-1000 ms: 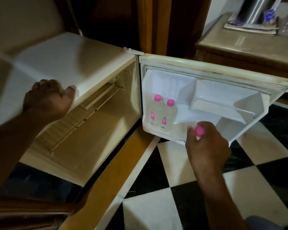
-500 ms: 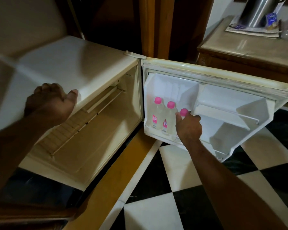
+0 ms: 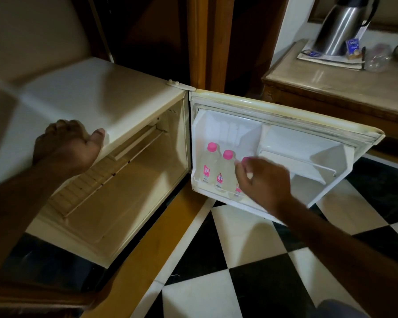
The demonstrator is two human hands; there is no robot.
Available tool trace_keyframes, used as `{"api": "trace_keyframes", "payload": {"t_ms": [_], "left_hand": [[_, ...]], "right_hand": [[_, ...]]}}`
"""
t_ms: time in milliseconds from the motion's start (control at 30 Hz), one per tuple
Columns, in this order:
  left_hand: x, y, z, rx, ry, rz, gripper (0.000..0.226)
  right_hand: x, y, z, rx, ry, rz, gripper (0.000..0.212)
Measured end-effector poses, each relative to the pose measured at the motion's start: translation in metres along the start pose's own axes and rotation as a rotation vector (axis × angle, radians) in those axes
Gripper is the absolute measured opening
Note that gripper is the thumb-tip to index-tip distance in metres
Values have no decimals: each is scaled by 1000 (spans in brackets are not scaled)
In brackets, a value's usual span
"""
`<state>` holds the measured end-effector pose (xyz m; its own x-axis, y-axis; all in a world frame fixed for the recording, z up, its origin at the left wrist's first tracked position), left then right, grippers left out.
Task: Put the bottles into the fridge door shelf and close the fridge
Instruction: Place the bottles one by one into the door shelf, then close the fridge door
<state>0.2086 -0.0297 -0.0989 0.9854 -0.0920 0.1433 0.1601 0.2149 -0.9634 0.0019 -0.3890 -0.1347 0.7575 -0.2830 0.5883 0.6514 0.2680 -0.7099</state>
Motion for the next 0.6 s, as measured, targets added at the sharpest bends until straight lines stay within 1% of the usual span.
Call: {"api": "trace_keyframes", "payload": {"t_ms": [33, 67, 100, 133, 167, 233, 267, 300, 500, 600], "left_hand": [[0, 0, 0, -3, -1, -1, 85], [0, -1, 0, -9, -1, -3, 85], [-1, -1, 0, -13, 3, -4, 85], [-1, -2, 0, -17, 6, -7, 85], [-2, -2, 0, -19, 10, -7, 85], [-2, -1, 1, -23, 18, -12, 84], [-1, -2, 1, -27, 20, -21, 84], [-1, -2, 1, -30, 20, -32, 84], [2, 0, 2, -33, 0, -39, 84], [0, -3, 4, -47, -17, -40, 83]], "right_hand": [[25, -19, 12, 15, -83, -59, 31], [51, -32, 18, 17, -124, -85, 29], [78, -38, 21, -8, -121, -75, 30], [101, -36, 20, -73, -106, -17, 35], [118, -22, 13, -163, -60, 102, 41], [124, 9, -14, -274, 113, 368, 50], [119, 21, -24, -291, 178, 454, 52], [114, 30, -29, -312, 193, 487, 54], [122, 26, -24, -395, 99, 476, 53], [119, 21, -10, -322, 26, 441, 48]]}}
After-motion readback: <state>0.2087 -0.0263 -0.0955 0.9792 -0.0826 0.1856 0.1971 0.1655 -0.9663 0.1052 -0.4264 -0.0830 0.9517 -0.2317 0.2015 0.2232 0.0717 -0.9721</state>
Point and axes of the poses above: each hand's wrist, its own x-axis towards the middle knuckle, its own y-axis out of the palm, z = x × y, the point moved 10 cm from there along x, towards the middle knuckle, and after that the axes turned 11 degrees about x, right-handed, at the moved point
